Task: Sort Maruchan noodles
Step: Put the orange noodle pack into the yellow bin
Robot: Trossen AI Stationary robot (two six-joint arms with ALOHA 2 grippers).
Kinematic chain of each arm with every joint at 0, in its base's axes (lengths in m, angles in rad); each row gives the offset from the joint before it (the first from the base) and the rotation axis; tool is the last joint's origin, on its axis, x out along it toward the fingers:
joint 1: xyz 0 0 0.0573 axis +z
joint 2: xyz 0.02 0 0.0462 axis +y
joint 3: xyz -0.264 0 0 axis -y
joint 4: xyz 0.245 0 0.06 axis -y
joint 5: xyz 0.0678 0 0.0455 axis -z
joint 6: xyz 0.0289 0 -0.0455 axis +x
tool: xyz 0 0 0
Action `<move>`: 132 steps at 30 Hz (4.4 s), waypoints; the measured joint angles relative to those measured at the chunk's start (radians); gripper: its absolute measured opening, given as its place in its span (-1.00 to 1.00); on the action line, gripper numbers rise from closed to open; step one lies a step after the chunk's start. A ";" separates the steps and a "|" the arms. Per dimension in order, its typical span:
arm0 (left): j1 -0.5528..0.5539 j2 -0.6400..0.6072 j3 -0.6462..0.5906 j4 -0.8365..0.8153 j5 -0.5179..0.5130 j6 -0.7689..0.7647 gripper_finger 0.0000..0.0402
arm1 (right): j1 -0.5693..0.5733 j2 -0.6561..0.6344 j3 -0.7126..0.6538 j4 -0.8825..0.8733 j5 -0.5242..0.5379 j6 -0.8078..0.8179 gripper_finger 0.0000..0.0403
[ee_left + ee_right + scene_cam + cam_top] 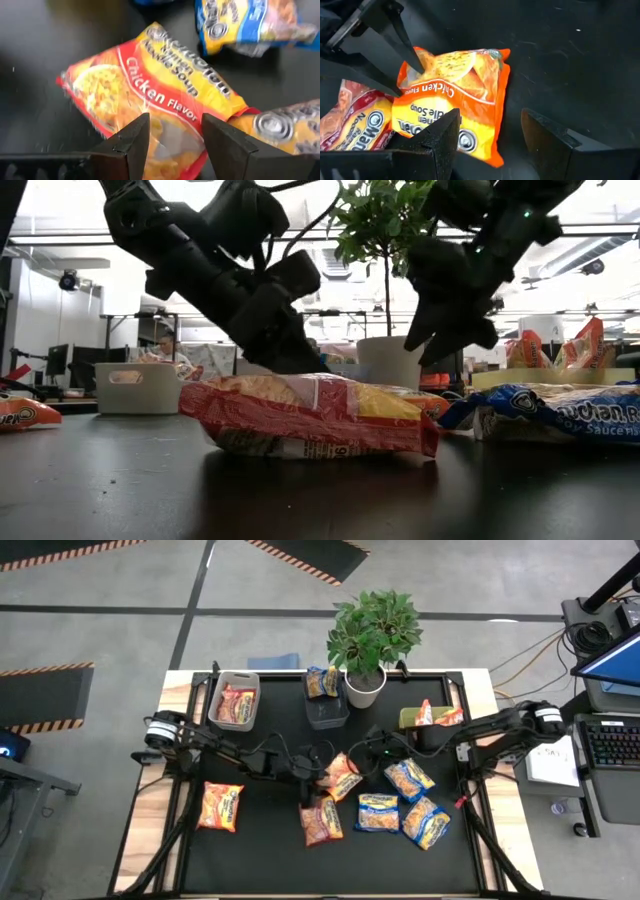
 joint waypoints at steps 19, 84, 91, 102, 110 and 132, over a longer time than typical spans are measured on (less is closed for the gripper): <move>0.001 0.000 -0.050 -0.020 -0.008 -0.046 -0.19 | -0.076 0.210 0.000 0.284 -0.240 0.005 0.00; 0.000 -0.434 -0.072 -0.155 -0.106 0.238 -0.19 | -0.090 -0.155 0.010 -0.017 -0.114 -0.037 -0.96; 0.000 -0.322 -0.075 -0.108 -0.105 0.195 -0.20 | -0.092 -0.170 0.010 -0.087 -0.115 0.017 -0.93; 0.011 -0.170 -0.075 -0.037 -0.103 0.226 -0.90 | -0.092 -0.112 0.010 -0.090 -0.121 0.067 -0.22; 0.018 -0.082 -0.070 0.012 -0.066 0.246 -0.97 | -0.105 -0.010 0.010 0.023 -0.137 0.117 0.21; 0.055 0.061 -0.066 0.081 -0.040 0.234 -1.00 | -0.204 0.251 0.010 0.304 -0.452 0.083 0.53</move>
